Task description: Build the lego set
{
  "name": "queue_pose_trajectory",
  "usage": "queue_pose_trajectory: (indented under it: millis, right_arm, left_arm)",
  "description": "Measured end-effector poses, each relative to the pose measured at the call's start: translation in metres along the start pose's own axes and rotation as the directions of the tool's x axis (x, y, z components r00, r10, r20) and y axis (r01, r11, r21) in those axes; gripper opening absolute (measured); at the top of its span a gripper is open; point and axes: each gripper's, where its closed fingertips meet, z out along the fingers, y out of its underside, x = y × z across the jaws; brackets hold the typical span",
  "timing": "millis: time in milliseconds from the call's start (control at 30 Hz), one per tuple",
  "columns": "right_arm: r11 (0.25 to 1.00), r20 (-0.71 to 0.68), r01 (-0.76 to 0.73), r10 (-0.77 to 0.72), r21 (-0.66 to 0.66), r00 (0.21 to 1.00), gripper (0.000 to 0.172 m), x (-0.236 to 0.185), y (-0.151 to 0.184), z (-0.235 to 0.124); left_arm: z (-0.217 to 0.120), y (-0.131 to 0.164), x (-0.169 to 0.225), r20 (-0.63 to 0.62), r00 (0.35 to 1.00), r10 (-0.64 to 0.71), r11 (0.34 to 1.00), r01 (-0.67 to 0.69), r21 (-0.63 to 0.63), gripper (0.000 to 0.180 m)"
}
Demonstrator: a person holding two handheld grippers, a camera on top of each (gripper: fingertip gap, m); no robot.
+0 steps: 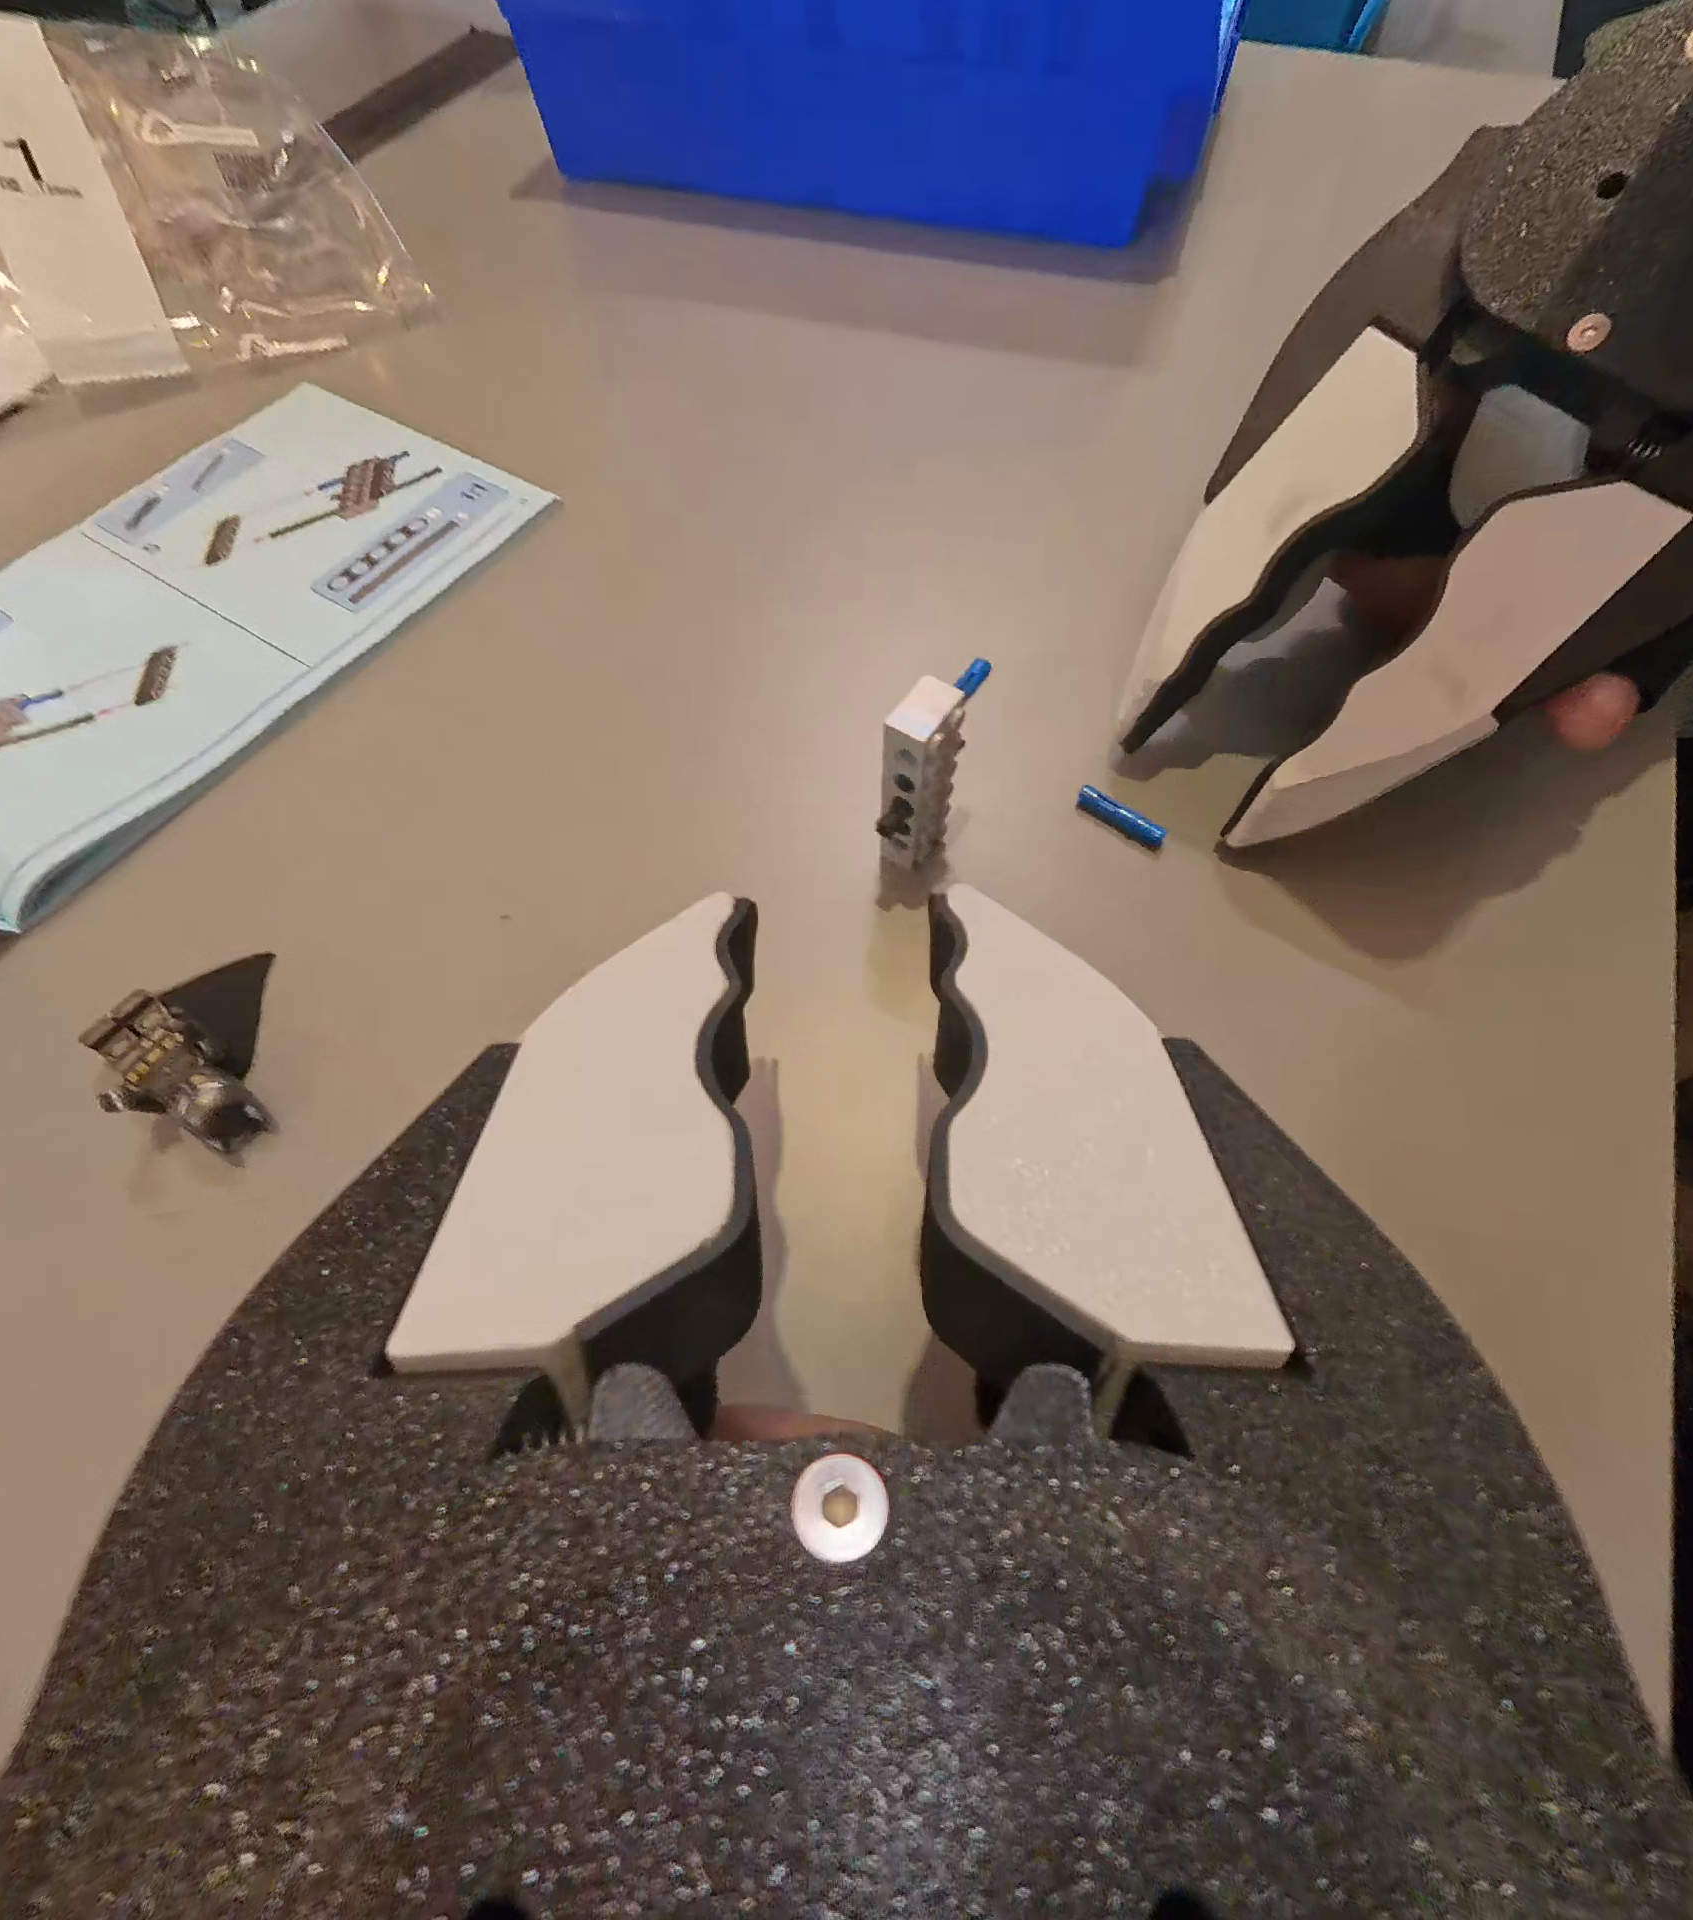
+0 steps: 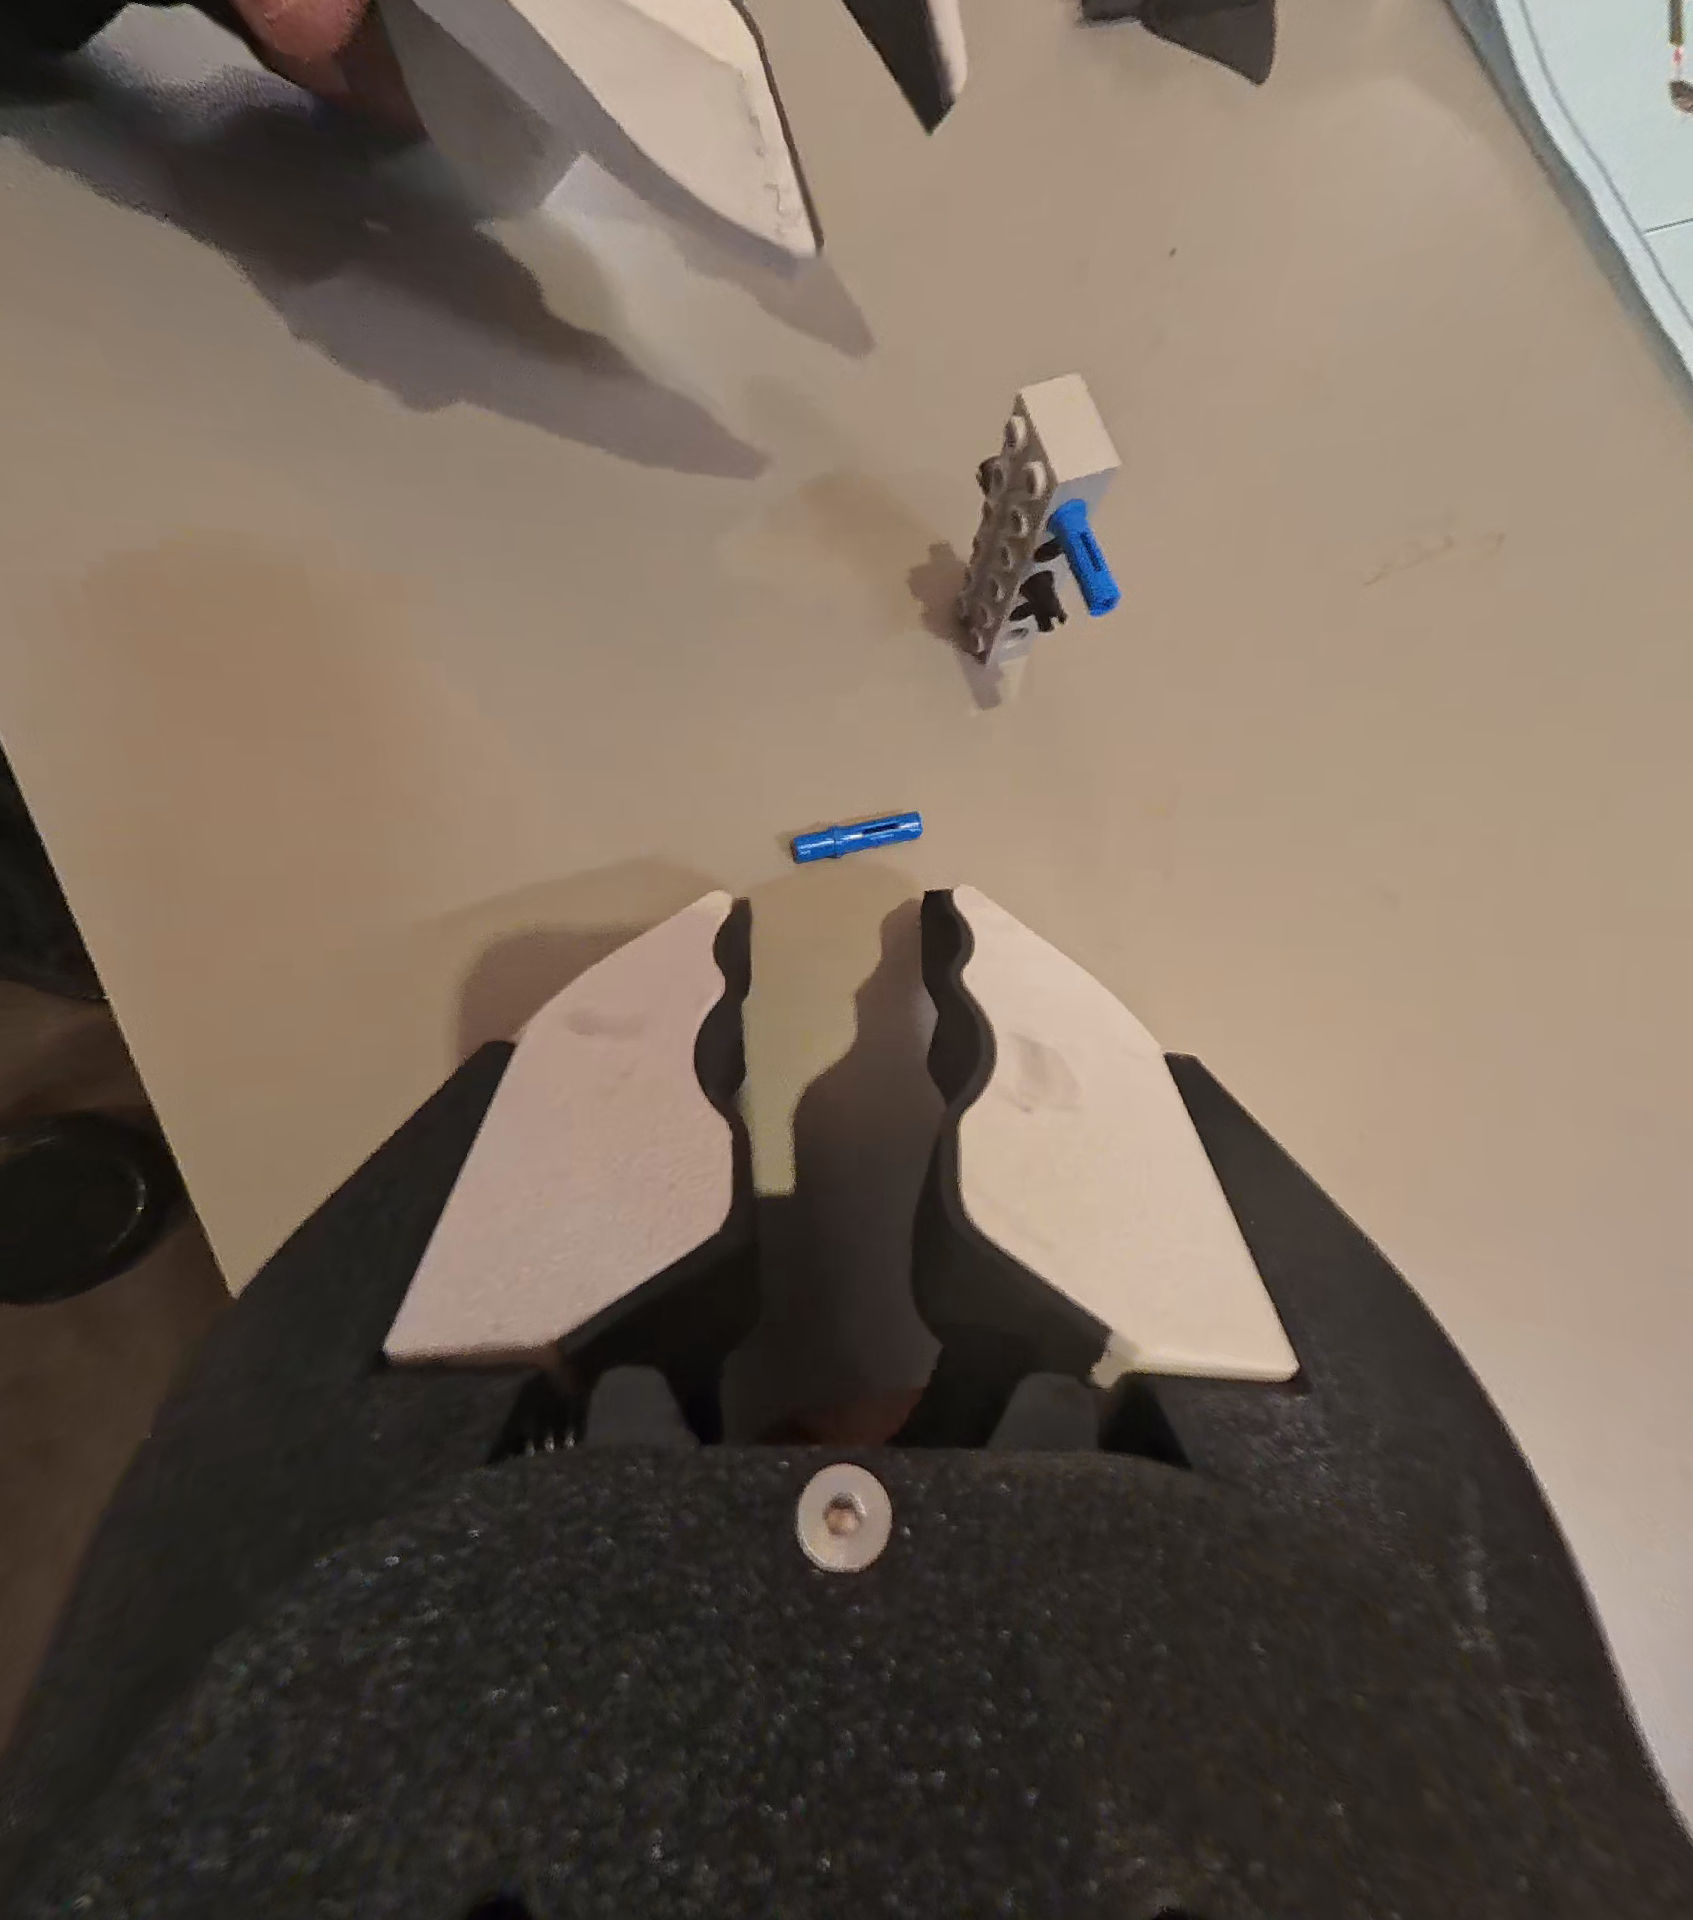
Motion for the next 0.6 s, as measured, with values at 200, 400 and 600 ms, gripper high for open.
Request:
queue_pose_trajectory:
  millis: [200, 400, 600]
  right_arm:
    - [1.0, 0.005, 0.011, -0.011, -0.008, 1.0, 0.035, -0.004, -0.004, 0.005]
    - [1.0, 0.019, -0.008, 0.008, -0.013, 1.0, 0.035, -0.005, -0.01, 0.012]
    - [1.0, 0.021, 0.011, -0.01, -0.028, 1.0, 0.016, -0.005, -0.014, 0.015]
  left_arm:
    - [0.002, 0.005, 0.017, 0.01, 0.997, -0.071, 0.997, 0.071, -0.016, 0.031]
    - [0.0, 0.006, 0.021, 0.043, 0.992, -0.117, 0.993, 0.117, -0.01, 0.03]
    - [0.0, 0.007, 0.023, 0.046, 0.994, -0.099, 0.995, 0.1, -0.014, 0.03]
